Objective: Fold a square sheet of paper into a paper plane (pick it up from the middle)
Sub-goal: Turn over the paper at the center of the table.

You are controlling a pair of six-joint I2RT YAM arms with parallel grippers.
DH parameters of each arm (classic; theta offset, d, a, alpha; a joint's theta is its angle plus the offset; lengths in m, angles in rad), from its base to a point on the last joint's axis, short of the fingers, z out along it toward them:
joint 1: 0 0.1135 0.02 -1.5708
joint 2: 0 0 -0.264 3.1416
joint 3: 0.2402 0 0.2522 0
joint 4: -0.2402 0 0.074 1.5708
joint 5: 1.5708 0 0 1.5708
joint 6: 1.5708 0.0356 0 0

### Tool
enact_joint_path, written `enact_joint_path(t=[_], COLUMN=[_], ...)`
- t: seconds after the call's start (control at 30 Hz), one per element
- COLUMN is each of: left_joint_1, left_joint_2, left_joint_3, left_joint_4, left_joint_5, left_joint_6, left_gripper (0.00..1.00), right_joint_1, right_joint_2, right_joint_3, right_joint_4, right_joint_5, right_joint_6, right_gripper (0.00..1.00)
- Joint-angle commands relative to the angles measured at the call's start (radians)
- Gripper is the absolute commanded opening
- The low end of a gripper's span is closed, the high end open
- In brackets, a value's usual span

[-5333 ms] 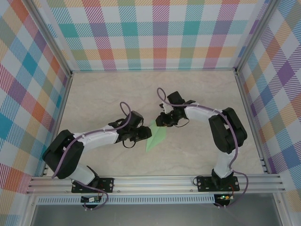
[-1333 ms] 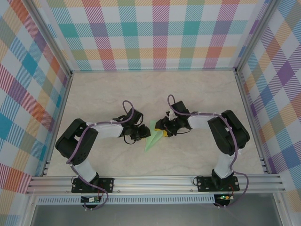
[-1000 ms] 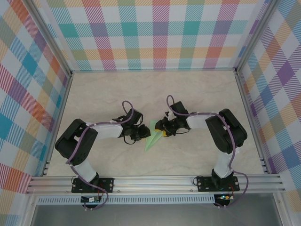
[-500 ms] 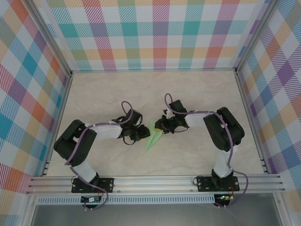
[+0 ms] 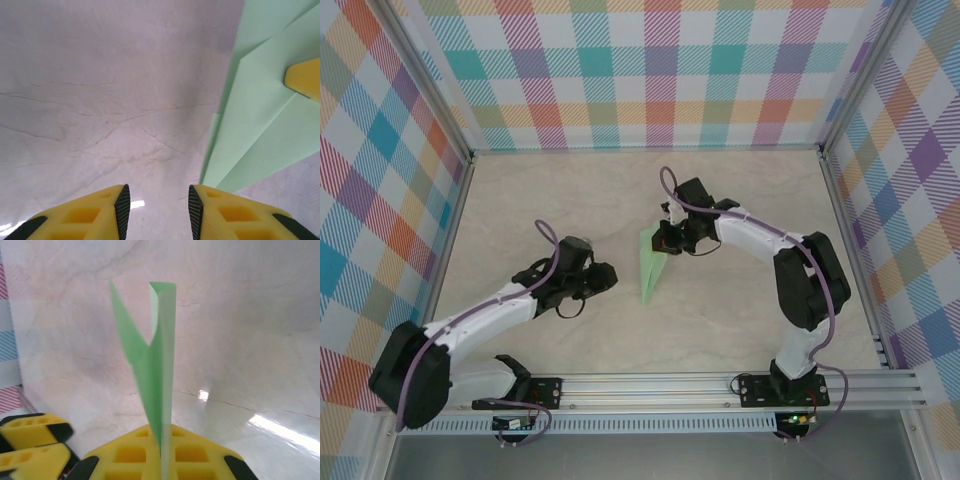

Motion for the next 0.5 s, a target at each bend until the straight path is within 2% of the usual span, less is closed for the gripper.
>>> enact_joint_path(t=[0.0,0.13,0.2,0.33,0.47], left_joint_1=[0.018,0.038,0.050,0.070,0.077], left_joint_2=[-0.116,-0.225,-0.254,-0.287,-0.318], left_joint_3=[-0.041,-0.076,-0.088,-0.098,-0.098], left_joint_4=[-0.137,-0.187,-0.202,-0.219,-0.229], left_joint_5=[-0.103,-0.140,-0.147,-0.152,-0.166], left_joint_6=[-0.017,-0.028,-0.032,-0.038,-0.046], left_gripper=[0.41,0.44,0.45,0.46,0.46], right_joint_1=[0.016,0.080,0.102,0.126,0.174], right_joint_2=[-0.022,0.046,0.068,0.135,0.287], right_joint_3=[0.111,0.278,0.328,0.406,0.490], right_joint_4=[-0.359,-0.626,-0.702,-0.780,-0.838], right_joint_5=[0.248,0.649,0.773,0.802,0.814], right_joint_6=[-0.159,-0.211,-0.190,-0.122,-0.069], right_gripper=[0.06,0.03,0.03,0.05,0.02])
